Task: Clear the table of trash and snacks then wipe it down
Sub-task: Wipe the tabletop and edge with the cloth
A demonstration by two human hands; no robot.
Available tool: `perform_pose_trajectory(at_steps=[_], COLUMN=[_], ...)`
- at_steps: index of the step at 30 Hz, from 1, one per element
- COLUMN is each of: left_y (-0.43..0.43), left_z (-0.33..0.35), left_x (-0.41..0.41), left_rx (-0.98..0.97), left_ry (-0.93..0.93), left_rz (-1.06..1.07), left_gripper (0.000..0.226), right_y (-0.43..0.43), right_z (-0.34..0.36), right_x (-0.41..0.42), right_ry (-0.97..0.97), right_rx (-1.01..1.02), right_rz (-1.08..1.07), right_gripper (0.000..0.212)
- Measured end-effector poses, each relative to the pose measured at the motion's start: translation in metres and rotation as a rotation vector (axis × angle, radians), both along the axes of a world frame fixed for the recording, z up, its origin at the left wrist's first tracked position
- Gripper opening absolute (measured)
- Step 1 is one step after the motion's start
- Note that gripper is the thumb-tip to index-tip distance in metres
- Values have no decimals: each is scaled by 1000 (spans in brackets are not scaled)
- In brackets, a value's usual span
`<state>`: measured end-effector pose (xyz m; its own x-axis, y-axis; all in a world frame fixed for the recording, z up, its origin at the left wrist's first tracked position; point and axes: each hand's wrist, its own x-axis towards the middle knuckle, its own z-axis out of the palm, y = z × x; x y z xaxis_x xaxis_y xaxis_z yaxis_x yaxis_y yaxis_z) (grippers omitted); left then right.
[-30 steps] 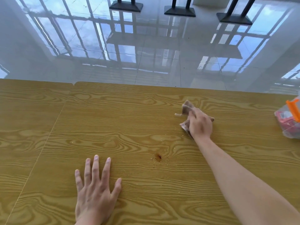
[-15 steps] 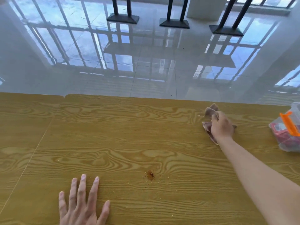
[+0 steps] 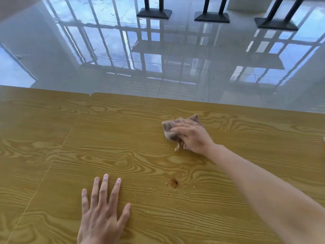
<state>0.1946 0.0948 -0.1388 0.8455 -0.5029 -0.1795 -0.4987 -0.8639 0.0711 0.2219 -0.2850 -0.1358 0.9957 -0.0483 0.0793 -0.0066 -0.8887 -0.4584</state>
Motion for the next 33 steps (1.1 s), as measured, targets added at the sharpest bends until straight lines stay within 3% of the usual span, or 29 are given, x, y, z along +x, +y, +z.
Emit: perform_pose_trajectory(at_steps=[3,5,8,11,13,17,21,23,26,27,30,33], left_y=[0,1,2,3,4,6,8,9,10,11,11,14], left_z=[1,1,-1,-6,-8,-9,-12,-13,-15,-16,-18,-17], left_x=[-2,-2,-1,-2,-1,-2,-2,-2,-2,-2,-4,-4], left_rx=[-1,-8,-19,-38,-54,-75,-94,-117,-187,-217,-328,-497], left_ry=[6,7,-4,-15,-16,-13,-14,-29,-49,-56,-61,-53], left_rz=[-6,-8,-11,-13,-14,-15,-25,-27,-10,-4,13,78], left_gripper=[85,84,82,82,82,80,79,80,83,83,76,68], right_y=[27,25,-1,-11,7,53,84,89,90,92,113,147], right_z=[4,17,32,22,6,-6,-3,16,44,47,22,2], right_x=[-40,-45,-3,49,62,30,-26,-21,37,63,117,107], right_ry=[-47,-20,-42,52,78,11,-6,46,97,89,154,122], right_rx=[111,364,485,199,-6,-46,64,231,573,545,86,-42], right_rz=[245,299,-79,-317,-232,0,293,393,276,178,-12,77], right_gripper=[30,30,33,30,37,41,42,33,17,22,44,41])
